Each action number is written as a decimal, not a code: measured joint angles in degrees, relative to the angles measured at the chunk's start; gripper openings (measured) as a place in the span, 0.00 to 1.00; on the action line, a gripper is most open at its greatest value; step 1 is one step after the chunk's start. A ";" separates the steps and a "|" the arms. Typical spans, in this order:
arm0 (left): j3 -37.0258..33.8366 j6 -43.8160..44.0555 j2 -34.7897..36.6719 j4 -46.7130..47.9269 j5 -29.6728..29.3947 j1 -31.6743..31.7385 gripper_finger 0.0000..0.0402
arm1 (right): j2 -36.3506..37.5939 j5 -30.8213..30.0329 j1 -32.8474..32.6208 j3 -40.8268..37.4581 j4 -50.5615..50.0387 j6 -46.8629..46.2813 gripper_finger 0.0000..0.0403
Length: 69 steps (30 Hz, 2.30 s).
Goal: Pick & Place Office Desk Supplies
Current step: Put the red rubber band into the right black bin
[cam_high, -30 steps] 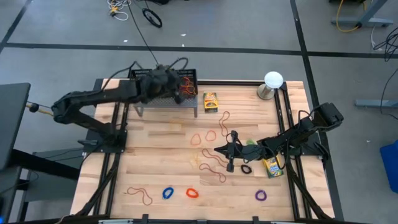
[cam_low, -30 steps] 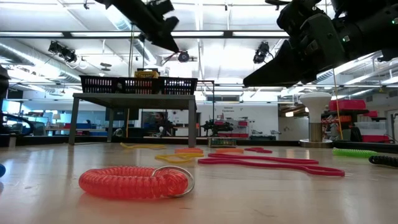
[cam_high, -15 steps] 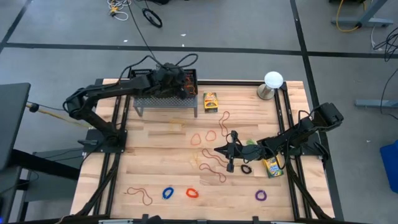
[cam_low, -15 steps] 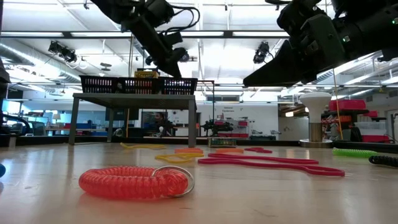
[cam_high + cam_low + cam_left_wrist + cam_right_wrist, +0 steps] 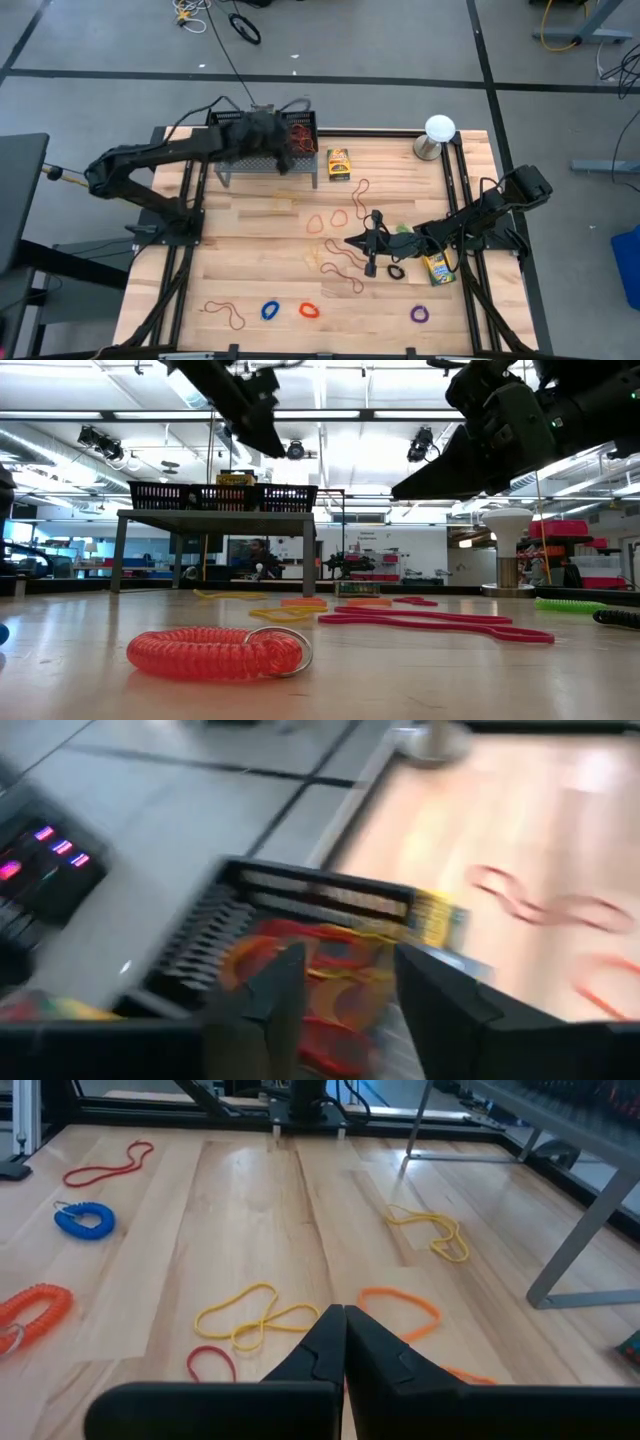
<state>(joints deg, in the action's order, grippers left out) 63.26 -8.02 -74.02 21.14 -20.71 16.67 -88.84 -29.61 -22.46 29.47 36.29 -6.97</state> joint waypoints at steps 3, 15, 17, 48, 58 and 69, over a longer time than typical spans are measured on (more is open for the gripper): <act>-7.48 -0.81 2.96 -5.85 1.40 -6.83 0.29 | 0.00 0.00 0.02 0.02 -0.91 -0.15 0.02; -43.58 -1.47 3.57 -66.44 3.34 -28.44 0.02 | 0.00 -5.00 0.79 0.06 -3.62 -7.44 0.02; -47.01 0.30 3.07 -71.67 2.91 -29.57 0.04 | -0.02 -5.20 1.28 0.66 -6.30 -9.35 0.02; -50.30 3.96 -1.48 -73.99 -2.56 -28.77 0.03 | -13.46 9.29 21.16 12.26 -26.63 -22.44 0.35; -62.91 4.38 -1.65 -98.81 -5.38 -26.77 0.04 | -15.34 8.90 21.32 14.42 -26.85 -18.87 0.10; -62.94 5.08 -2.12 -94.26 -7.78 -27.54 0.04 | -12.96 8.57 21.31 14.51 -27.22 -19.30 0.16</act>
<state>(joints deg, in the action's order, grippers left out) 0.32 -2.94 -76.14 -73.11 -28.49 -10.87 -101.80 -21.04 -1.15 43.99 9.07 -26.26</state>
